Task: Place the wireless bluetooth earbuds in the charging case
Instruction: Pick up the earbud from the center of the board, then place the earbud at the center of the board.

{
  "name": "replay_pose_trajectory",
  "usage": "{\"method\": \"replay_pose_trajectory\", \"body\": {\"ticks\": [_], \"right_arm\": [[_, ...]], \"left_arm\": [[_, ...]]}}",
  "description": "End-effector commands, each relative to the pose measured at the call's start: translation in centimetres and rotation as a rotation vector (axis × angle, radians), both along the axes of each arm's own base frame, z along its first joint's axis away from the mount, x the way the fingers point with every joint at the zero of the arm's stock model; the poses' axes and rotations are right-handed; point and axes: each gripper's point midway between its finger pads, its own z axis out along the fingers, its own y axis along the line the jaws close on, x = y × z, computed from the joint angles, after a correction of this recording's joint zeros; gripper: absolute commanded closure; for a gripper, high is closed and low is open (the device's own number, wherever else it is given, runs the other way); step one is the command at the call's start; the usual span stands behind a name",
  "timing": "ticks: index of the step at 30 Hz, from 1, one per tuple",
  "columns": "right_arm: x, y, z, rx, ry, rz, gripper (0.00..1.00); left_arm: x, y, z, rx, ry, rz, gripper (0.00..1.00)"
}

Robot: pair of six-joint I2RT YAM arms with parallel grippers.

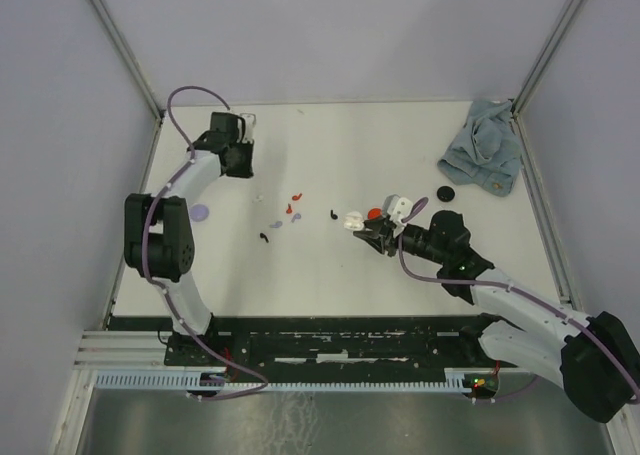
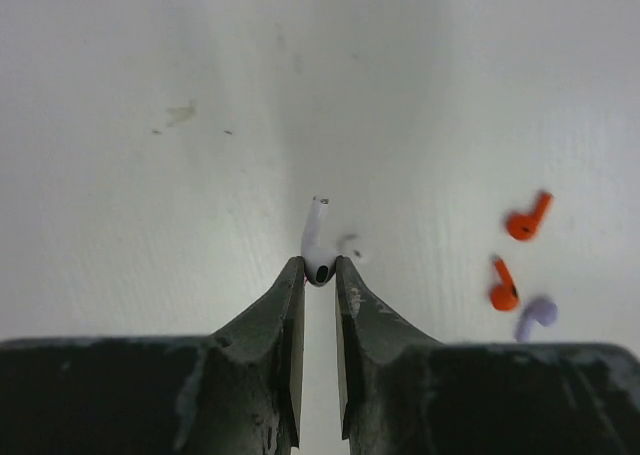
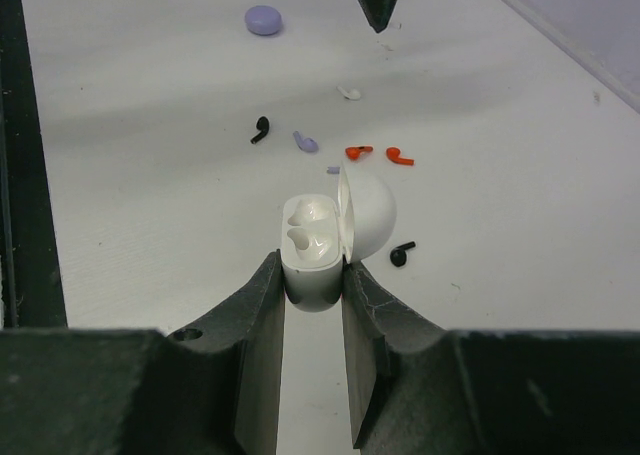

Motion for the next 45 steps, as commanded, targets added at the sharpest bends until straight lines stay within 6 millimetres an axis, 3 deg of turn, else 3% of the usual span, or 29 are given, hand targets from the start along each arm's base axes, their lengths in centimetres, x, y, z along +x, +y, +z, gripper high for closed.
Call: {"method": "replay_pose_trajectory", "body": {"ticks": [1, 8, 15, 30, 38, 45], "right_arm": [[0.4, -0.9, 1.6, 0.052, -0.032, -0.066, 0.98], [0.9, -2.0, 1.1, 0.05, -0.031, -0.142, 0.98], [1.5, -3.0, 0.5, 0.042, -0.044, -0.208, 0.98], [1.6, -3.5, 0.6, 0.048, -0.059, -0.233, 0.98], [1.5, -3.5, 0.7, 0.051, -0.063, -0.229, 0.98], [1.4, -3.5, 0.9, 0.058, -0.068, -0.227, 0.98]], "left_arm": [[-5.2, -6.5, 0.9, -0.005, 0.015, -0.165, 0.86], [-13.3, -14.6, -0.9, -0.024, 0.097, -0.36, 0.85], [-18.1, -18.3, -3.9, 0.037, 0.147, -0.443, 0.84], [-19.8, -18.3, -8.1, 0.15, 0.207, -0.396, 0.73], [-19.4, -16.5, -7.6, 0.203, 0.18, -0.292, 0.54], [-19.0, -14.7, -6.9, 0.258, 0.152, -0.217, 0.48]]}}
